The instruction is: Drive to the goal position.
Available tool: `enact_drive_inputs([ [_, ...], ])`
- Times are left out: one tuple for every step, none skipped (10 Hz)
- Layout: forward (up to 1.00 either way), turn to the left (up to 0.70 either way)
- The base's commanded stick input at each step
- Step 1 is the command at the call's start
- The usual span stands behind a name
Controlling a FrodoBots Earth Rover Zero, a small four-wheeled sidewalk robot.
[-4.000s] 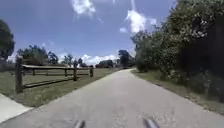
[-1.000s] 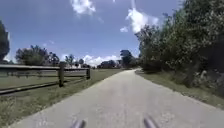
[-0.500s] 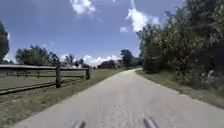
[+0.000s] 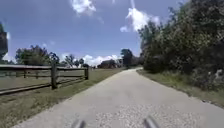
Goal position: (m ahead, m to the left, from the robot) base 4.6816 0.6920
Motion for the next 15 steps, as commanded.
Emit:
enact_drive_inputs([
  [0.5,0.0],
  [0.5,0.0],
  [0.5,0.0],
  [0.5,-0.29],
  [0.5,-0.5],
  [0.5,-0.5],
  [0.5,-0.32],
  [0.5,-0.06],
  [0.5,0.0],
  [0.5,0.0],
  [0.5,0.0],
  [0.5,0.0],
  [0.5,0.0],
  [0.5,0.0],
  [0.5,0.0],
])
